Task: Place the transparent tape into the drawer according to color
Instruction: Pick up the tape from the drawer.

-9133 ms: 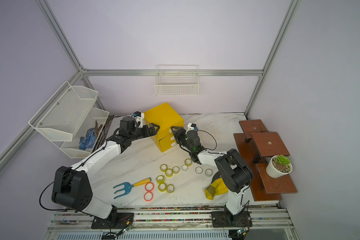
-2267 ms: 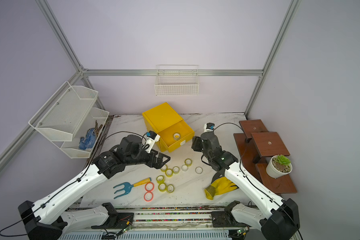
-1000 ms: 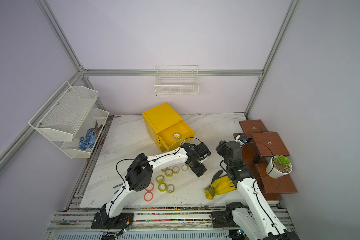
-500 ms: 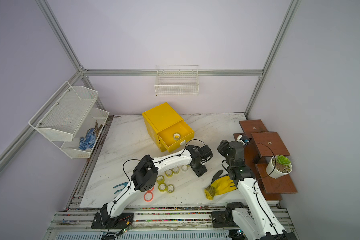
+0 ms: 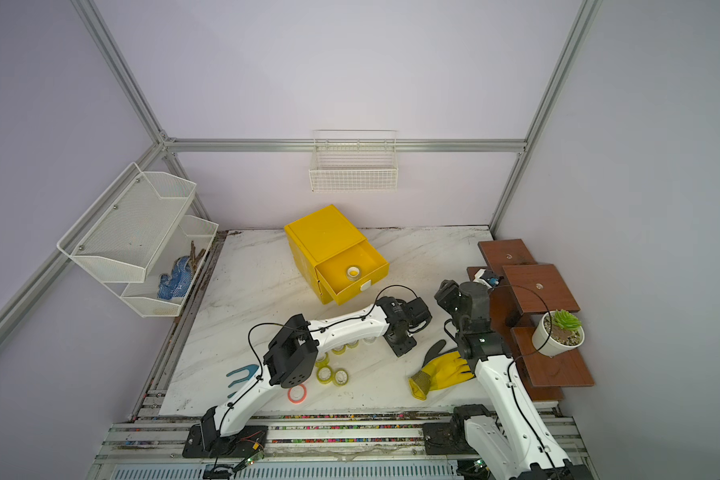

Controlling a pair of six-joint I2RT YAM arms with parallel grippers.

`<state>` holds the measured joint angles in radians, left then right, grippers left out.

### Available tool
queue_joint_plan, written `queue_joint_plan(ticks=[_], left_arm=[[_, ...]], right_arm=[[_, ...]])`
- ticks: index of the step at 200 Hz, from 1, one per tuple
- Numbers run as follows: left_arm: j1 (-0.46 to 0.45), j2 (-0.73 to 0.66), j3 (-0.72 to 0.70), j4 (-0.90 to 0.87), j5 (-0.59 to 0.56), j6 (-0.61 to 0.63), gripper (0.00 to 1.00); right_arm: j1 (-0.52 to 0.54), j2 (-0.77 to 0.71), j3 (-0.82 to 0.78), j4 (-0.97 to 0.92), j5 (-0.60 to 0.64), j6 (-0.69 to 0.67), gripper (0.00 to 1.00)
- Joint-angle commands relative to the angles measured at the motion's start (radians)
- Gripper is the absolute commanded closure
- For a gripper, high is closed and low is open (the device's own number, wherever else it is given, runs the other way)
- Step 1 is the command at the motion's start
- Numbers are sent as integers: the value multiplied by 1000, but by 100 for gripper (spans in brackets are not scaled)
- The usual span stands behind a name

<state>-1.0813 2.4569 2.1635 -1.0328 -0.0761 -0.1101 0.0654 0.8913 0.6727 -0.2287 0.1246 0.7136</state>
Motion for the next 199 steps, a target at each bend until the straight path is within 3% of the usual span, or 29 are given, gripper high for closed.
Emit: queue_joint_plan(ticks=[1, 44, 199], left_arm=[[-5, 20, -9, -21, -46, 7, 55], [-2, -22, 4, -20, -128, -8, 56], [11, -209, 15, -32, -165, -2, 56]], right_arm=[[-9, 2, -7, 32, -6, -2, 35], [-13, 2, -2, 28, -10, 0, 35], [-16, 22, 11, 29, -26, 11, 35]])
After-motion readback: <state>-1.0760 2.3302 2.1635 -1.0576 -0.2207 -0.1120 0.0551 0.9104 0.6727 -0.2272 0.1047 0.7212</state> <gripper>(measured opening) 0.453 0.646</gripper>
